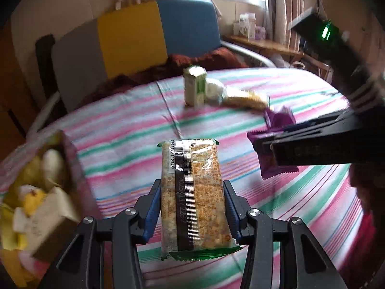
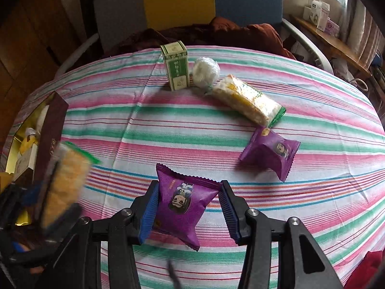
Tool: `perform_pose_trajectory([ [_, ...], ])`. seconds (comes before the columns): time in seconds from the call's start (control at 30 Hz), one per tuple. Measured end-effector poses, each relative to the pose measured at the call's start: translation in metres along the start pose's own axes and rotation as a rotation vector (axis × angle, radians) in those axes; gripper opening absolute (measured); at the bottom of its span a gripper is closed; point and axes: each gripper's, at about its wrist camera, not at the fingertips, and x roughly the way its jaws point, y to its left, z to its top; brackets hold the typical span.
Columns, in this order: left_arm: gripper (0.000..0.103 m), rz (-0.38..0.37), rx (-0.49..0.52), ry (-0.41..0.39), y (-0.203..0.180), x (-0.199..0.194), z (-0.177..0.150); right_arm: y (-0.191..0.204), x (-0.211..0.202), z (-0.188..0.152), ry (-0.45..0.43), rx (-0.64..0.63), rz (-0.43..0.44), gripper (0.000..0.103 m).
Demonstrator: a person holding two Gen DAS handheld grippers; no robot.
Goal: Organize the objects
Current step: 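Carry cracker pack and purple packet into the gold tray and open both tools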
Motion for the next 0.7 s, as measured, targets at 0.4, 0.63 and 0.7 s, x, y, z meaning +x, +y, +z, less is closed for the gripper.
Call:
perform_pose_trajectory([
  [0.4, 0.049, 0.101, -0.102, -0.106, 0.065, -0.075, -0.013, 0.036, -0.003, -0.001, -0.014, -0.085, 0.016, 0.050],
  [0.63, 0.049, 0.144, -0.190, -0.102, 0.105, -0.094, -0.032, 0.088, -0.026, -0.001, -0.071, -0.133, 0.110, 0.050],
  [0.7, 0.049, 0.156, -0.220, -0.107, 0.118, -0.098, -0.037, 0.111, -0.037, 0.000, -0.096, -0.159, 0.153, 0.050],
])
